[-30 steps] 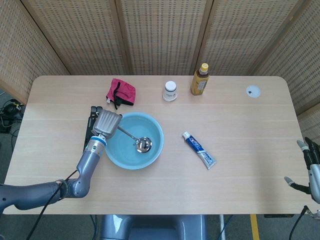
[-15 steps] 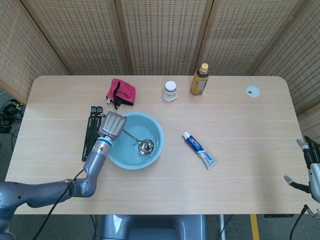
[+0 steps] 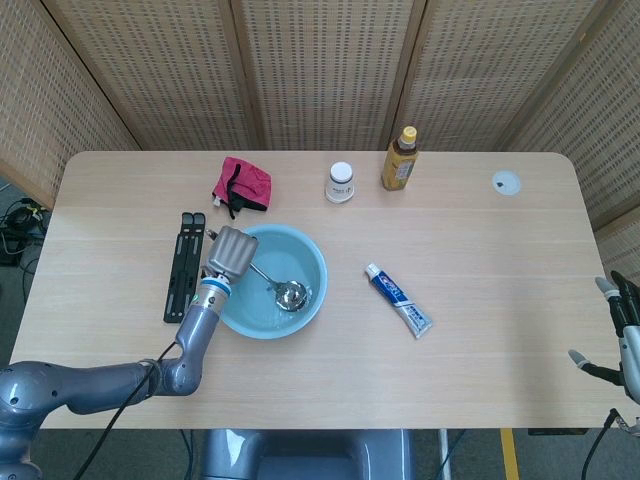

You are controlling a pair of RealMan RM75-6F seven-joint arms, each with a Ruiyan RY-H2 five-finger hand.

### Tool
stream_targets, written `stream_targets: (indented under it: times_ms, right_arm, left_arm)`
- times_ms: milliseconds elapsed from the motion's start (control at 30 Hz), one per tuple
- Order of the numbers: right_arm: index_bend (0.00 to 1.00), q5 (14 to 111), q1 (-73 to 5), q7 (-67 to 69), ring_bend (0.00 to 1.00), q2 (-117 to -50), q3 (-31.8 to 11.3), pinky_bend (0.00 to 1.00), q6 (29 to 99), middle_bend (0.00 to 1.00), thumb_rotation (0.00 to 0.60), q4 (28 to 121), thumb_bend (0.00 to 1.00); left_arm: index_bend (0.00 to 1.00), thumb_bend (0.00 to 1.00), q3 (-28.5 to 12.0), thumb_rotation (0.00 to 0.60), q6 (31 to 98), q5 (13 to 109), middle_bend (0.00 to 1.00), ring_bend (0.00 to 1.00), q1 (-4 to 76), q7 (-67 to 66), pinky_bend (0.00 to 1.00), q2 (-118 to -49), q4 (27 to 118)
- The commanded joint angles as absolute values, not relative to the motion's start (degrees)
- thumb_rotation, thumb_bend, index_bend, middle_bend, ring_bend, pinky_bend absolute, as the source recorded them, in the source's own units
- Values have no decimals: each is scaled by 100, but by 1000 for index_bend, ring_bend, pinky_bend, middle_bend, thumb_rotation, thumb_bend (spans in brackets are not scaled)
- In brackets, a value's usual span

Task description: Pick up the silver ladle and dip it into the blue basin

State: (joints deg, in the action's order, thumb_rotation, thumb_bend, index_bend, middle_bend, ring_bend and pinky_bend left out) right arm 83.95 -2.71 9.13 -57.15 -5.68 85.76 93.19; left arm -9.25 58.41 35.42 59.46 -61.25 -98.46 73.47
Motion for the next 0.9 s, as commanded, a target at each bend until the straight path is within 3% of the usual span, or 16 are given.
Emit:
stream_targets:
  times_ms: [33, 333, 900]
  right_arm:
    - [0, 8393, -273, 907, 0, -5716, -565, 0, 8569, 0, 600, 9320, 0]
    - [0, 8388, -273, 893, 0, -5721, -563, 0, 8567, 0, 600, 9326, 0]
    - [0, 8278, -313, 751, 0, -5774, -587, 0, 8479, 0, 600, 9323, 0]
  left_arm:
    - [824, 700, -955, 600, 5853, 3542, 941, 943, 5933, -6058, 1000, -9804, 7385]
    - [828, 703, -1035, 600, 5850, 3485, 941, 943, 5911, -5925, 1000, -9544, 7698]
    - [829, 705, -1383, 600, 6031, 2315, 941, 943, 6358, -6427, 1000, -8269, 9179]
